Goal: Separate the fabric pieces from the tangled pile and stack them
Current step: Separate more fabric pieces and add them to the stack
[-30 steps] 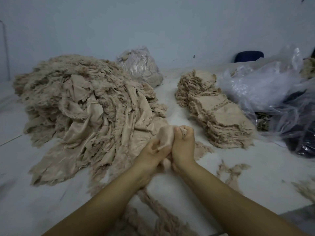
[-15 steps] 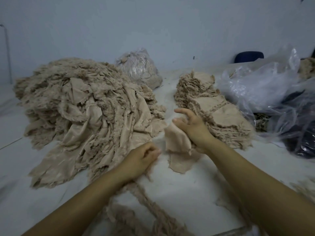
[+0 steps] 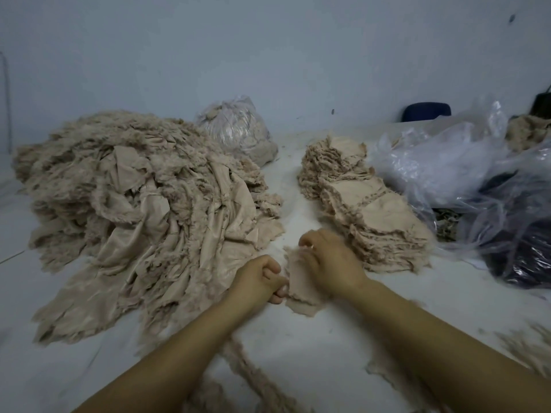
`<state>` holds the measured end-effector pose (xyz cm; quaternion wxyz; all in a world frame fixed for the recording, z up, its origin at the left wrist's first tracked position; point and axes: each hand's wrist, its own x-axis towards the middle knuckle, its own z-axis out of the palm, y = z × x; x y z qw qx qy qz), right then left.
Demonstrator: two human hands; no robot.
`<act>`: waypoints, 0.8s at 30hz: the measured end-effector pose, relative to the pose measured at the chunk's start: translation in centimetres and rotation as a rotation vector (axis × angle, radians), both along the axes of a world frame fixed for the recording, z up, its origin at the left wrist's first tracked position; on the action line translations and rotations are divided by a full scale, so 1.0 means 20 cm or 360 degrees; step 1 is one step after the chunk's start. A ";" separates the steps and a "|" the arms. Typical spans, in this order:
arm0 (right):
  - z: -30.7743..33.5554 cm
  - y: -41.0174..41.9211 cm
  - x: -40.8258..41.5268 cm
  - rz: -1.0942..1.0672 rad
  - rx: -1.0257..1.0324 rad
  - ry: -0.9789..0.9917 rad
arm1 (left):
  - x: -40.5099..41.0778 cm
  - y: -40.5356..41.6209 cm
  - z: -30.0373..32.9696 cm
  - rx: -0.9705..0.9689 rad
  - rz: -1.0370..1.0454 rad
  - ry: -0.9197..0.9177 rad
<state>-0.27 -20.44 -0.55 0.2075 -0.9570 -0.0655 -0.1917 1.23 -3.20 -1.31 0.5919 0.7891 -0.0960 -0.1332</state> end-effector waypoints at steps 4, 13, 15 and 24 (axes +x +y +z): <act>-0.11 0.00 -0.07 0.0039 -0.0207 0.0385 | 0.01 0.17 0.04 0.0886 -0.0044 -0.0899; -0.01 0.33 0.00 0.0128 -0.0029 0.0287 | -0.02 0.42 0.03 0.1126 -0.0033 -0.0726; -0.02 0.44 0.03 0.0222 -0.0157 0.0421 | -0.01 0.45 0.04 0.0896 -0.0058 -0.0574; -0.01 0.37 0.03 0.0433 -0.0343 0.0318 | 0.07 0.66 0.07 0.1244 -0.0122 -0.0513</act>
